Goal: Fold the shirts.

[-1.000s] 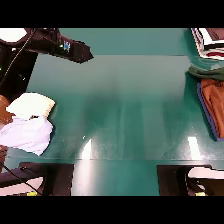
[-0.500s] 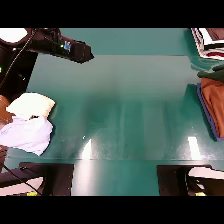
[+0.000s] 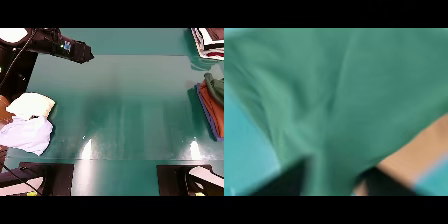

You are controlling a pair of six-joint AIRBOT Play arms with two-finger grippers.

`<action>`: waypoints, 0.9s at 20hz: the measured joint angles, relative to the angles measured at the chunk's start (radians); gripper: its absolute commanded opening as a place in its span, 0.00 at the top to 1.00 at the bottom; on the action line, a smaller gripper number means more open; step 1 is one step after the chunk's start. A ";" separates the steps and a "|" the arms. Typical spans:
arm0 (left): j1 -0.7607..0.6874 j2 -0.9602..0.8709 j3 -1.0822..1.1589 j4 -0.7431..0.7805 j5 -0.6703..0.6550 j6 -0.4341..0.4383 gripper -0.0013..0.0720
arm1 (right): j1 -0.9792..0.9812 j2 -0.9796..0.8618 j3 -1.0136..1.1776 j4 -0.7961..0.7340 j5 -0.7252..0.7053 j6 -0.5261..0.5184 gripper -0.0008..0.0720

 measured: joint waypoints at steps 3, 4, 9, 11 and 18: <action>0.000 0.000 0.000 0.000 -0.002 0.002 0.94 | -0.037 0.027 -0.084 -0.023 0.008 0.000 0.14; 0.000 0.000 0.000 0.000 -0.003 0.002 0.94 | -0.040 0.032 -0.091 -0.012 0.011 0.001 0.14; 0.000 0.000 0.000 0.004 0.000 0.003 0.94 | 0.087 0.043 -0.017 0.150 0.023 0.001 0.15; 0.000 0.000 0.000 0.006 0.001 0.003 0.94 | 0.201 0.045 0.032 0.206 0.024 0.001 0.16; 0.000 0.000 0.000 0.006 0.005 0.002 0.94 | 0.658 0.045 0.141 0.265 -0.006 0.001 0.97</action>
